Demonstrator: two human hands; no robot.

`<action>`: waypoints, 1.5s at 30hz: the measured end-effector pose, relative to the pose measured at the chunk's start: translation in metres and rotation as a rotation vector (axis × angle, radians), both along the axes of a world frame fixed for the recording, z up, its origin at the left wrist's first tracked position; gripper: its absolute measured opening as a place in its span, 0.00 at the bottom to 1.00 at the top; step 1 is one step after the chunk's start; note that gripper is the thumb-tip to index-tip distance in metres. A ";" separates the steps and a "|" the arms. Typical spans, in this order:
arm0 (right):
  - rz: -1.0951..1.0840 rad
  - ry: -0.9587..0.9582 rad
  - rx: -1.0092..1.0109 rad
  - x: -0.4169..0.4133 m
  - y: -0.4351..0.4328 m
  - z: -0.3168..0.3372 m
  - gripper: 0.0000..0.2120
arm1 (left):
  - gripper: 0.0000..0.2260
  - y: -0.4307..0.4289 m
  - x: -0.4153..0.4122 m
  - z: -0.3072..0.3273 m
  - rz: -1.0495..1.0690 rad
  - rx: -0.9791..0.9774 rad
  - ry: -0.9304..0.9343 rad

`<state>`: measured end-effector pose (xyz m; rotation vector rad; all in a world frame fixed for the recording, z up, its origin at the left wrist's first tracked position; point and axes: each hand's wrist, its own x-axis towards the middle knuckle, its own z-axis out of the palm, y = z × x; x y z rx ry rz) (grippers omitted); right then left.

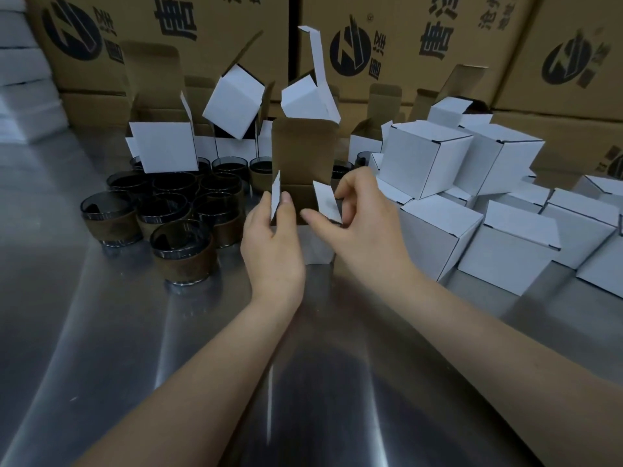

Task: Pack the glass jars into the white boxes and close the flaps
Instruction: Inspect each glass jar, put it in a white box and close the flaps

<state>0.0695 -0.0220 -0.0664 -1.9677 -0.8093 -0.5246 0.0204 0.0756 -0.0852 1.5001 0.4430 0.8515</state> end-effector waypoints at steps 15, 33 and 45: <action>-0.033 0.137 0.236 0.008 -0.003 -0.008 0.10 | 0.26 -0.003 -0.003 0.005 0.090 -0.014 0.053; 0.062 0.821 0.568 0.014 -0.001 -0.002 0.14 | 0.17 0.012 0.002 0.010 0.049 -0.420 -0.074; -0.062 0.662 0.543 0.015 -0.003 -0.001 0.13 | 0.21 0.005 0.001 0.007 -0.107 -0.200 -0.048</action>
